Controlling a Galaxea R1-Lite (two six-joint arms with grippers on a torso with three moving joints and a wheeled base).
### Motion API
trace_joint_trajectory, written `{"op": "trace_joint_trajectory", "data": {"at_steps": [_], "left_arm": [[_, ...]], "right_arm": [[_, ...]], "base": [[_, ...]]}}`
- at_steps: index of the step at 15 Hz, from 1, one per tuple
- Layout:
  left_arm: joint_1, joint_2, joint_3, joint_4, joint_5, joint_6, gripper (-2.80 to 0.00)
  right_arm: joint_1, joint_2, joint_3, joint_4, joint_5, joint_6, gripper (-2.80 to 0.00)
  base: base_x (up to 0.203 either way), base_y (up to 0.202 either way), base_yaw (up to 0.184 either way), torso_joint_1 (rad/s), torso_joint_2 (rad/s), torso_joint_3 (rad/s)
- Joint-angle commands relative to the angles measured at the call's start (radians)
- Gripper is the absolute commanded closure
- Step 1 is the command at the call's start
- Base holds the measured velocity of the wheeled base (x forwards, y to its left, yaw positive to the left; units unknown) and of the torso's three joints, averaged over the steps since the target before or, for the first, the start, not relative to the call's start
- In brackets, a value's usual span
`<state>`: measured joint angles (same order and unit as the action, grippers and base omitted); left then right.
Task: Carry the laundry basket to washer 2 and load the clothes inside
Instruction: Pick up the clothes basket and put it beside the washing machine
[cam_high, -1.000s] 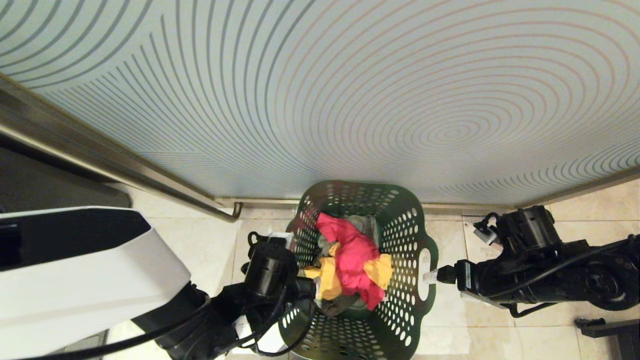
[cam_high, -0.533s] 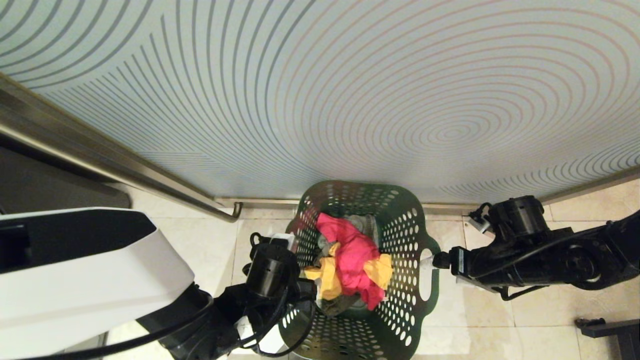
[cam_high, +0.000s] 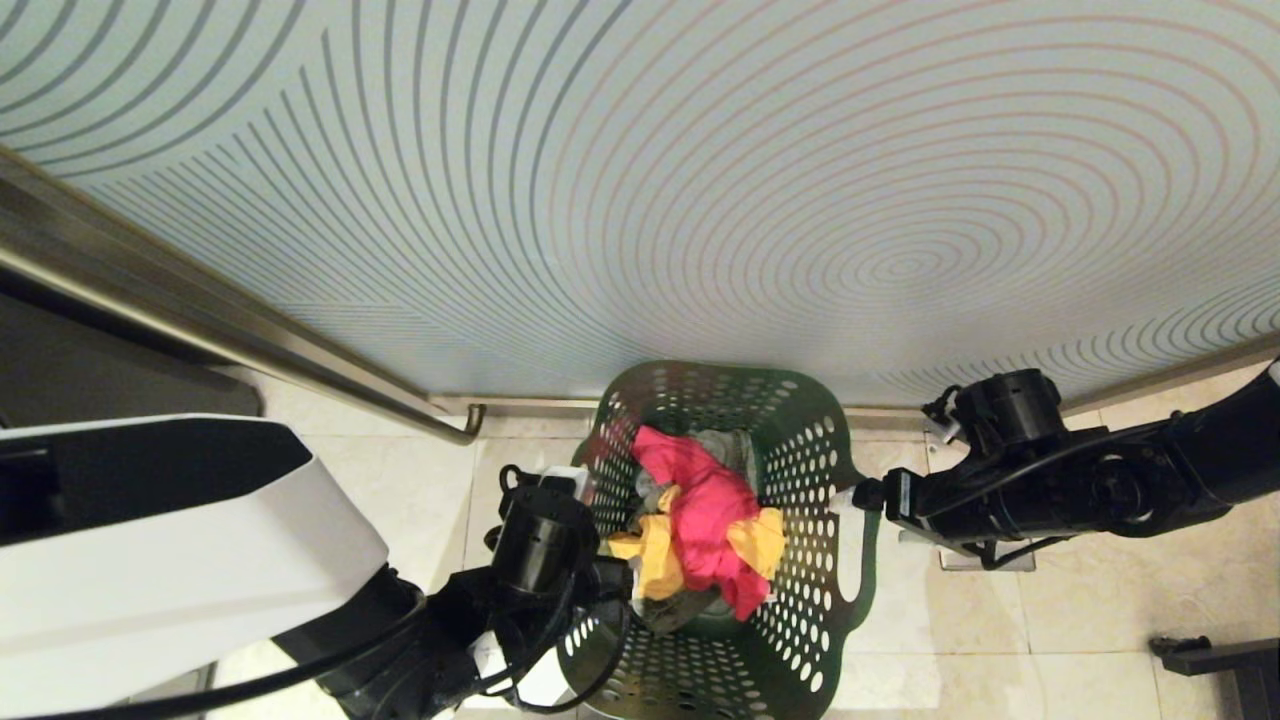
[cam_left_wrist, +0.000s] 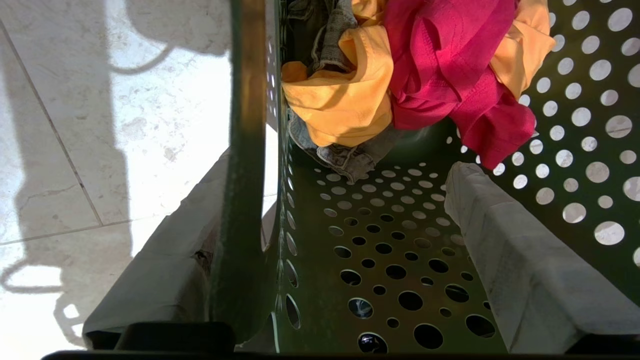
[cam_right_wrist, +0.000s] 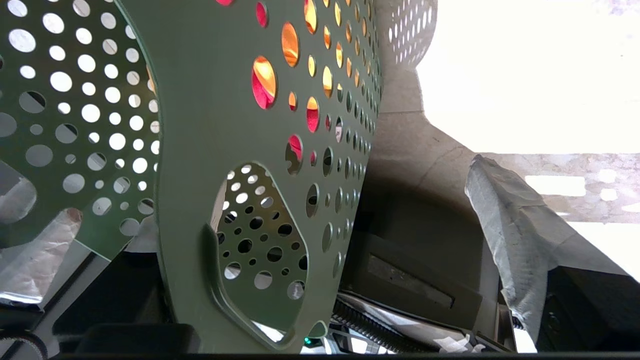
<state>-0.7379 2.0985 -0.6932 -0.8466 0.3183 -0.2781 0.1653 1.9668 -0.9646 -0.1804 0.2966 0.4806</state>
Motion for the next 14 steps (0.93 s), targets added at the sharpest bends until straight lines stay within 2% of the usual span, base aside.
{"op": "trace_joint_trajectory", "data": {"at_steps": [1, 6, 14], "left_arm": [[0.0, 0.002, 0.0, -0.005, 0.002, -0.003, -2.8], [0.0, 0.0, 0.0, -0.005, 0.002, -0.003, -2.8], [-0.001, 0.0, 0.0, -0.005, 0.002, -0.003, -2.8]], "right_arm": [[0.0, 0.0, -0.003, 0.001, 0.003, 0.003, -2.8], [0.04, -0.029, 0.016, 0.001, 0.006, 0.01, -2.8], [0.11, -0.026, -0.037, -0.001, 0.006, 0.019, -2.8]], "base": [[0.0, 0.0, 0.0, 0.0, 0.0, 0.0], [0.0, 0.0, 0.0, 0.0, 0.0, 0.0], [0.0, 0.0, 0.0, 0.0, 0.0, 0.0]]}}
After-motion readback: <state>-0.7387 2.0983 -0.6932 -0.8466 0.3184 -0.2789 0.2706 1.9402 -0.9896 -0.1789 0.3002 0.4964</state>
